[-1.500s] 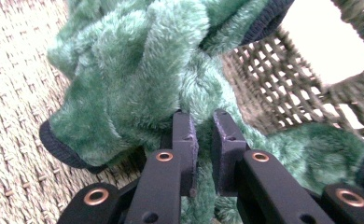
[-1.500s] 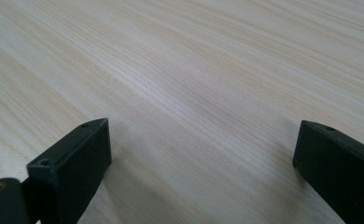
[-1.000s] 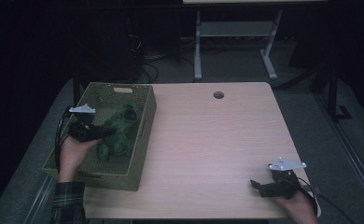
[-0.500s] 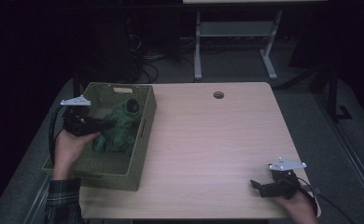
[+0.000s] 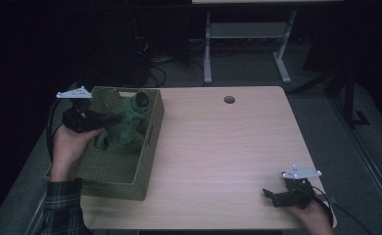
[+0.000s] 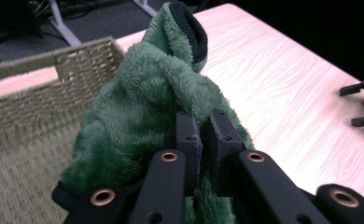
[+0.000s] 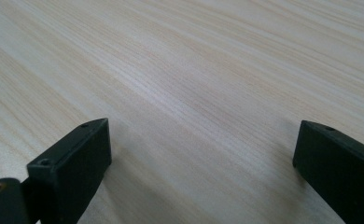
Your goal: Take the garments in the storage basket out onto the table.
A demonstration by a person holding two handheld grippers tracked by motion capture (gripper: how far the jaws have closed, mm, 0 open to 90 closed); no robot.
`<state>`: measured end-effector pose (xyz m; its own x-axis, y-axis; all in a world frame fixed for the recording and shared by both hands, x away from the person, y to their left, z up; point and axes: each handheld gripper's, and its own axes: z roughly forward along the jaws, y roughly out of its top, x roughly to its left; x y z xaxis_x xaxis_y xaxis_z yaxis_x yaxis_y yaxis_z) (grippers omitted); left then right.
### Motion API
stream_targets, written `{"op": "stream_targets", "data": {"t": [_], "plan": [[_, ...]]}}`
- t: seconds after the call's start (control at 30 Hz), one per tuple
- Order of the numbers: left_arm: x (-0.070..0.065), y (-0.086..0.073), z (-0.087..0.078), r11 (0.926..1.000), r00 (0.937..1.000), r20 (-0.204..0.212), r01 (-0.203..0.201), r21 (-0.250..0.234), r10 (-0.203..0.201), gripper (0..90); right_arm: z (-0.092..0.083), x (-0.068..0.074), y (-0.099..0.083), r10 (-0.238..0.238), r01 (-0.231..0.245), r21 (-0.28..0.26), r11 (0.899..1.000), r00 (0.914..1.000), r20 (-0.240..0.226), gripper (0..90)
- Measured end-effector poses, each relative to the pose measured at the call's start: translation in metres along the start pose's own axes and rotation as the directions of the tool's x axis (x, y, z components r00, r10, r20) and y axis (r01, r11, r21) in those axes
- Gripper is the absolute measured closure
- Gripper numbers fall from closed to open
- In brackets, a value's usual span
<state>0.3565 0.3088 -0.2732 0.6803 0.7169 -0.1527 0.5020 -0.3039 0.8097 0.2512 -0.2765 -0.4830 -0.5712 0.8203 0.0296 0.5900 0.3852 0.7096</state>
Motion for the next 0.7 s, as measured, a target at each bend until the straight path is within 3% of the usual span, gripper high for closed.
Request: {"op": "stream_targets", "data": {"t": [0.33, 0.7], "plan": [[-0.012, 0.029, -0.011, 0.9982, 0.9986, 0.028, -0.043, -0.041, 0.045, 84.2, 0.000, 0.000, 0.000, -0.001, 0.001, 0.001, 1.000, 1.0000, 0.001, 3.8], [-0.029, 0.050, -0.005, 0.9946, 0.9938, 0.071, -0.081, -0.065, 0.085, 84.2, 0.000, 0.000, 0.000, -0.001, 0.001, 0.001, 1.000, 1.0000, 0.001, 3.8]]}}
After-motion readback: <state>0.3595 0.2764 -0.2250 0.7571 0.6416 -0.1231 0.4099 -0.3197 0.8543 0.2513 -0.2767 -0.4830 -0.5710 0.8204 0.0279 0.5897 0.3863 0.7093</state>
